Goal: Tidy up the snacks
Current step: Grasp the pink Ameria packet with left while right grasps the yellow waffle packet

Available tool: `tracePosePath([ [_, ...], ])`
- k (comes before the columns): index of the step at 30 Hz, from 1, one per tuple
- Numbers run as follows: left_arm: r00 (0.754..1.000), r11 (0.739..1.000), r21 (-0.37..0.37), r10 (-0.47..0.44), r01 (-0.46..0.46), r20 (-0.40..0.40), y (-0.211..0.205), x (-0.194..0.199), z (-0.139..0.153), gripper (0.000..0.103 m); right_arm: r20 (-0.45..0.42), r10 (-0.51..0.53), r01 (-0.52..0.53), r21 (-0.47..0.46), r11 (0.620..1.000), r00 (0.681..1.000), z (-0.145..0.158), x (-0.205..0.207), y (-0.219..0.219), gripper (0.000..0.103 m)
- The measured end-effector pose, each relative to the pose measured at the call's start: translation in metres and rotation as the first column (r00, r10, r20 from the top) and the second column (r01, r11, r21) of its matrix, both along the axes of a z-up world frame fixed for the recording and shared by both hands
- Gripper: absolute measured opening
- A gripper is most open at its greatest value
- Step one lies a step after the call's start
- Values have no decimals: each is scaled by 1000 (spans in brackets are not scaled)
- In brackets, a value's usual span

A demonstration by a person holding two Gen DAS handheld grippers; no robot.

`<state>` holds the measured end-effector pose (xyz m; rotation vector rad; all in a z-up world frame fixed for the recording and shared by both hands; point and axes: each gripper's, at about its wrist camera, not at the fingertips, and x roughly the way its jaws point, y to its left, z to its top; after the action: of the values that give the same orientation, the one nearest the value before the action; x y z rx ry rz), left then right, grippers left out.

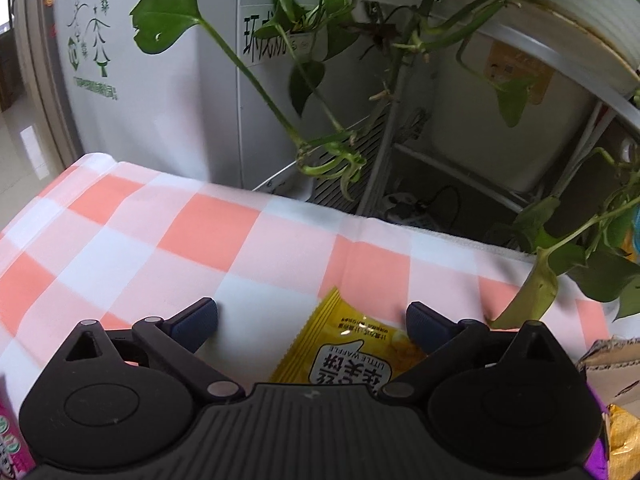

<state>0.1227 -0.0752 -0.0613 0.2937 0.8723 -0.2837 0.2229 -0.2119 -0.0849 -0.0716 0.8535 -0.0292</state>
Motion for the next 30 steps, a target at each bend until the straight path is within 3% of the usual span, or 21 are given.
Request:
tracePosePath([
  [5,1000,1000,17,-18,18,-16,-2,2,-8,103,27,-13,14,-30,999,1000,-4,0,0,103],
  [9,999,999,-25,20,-21,-43,6,5,-8,103,-33,-58,62,134,989,998,-3,3,-16,98],
  [19,997,998,-40,40,-42,-64,18,9,-8,103,-110,139,-123,143,982,984,8,-18,2,93],
  [24,994,997,-70,37,-45,-101,26,8,-8,103,-153,283,-240,252,938,947,16,-32,11,91],
  [27,995,997,-68,23,-30,-97,28,2,-8,103,-160,289,-218,356,909,944,22,-41,2,89],
  [30,996,997,-76,7,-14,-94,31,0,-9,103,-159,235,-177,316,932,959,23,-49,-2,88],
])
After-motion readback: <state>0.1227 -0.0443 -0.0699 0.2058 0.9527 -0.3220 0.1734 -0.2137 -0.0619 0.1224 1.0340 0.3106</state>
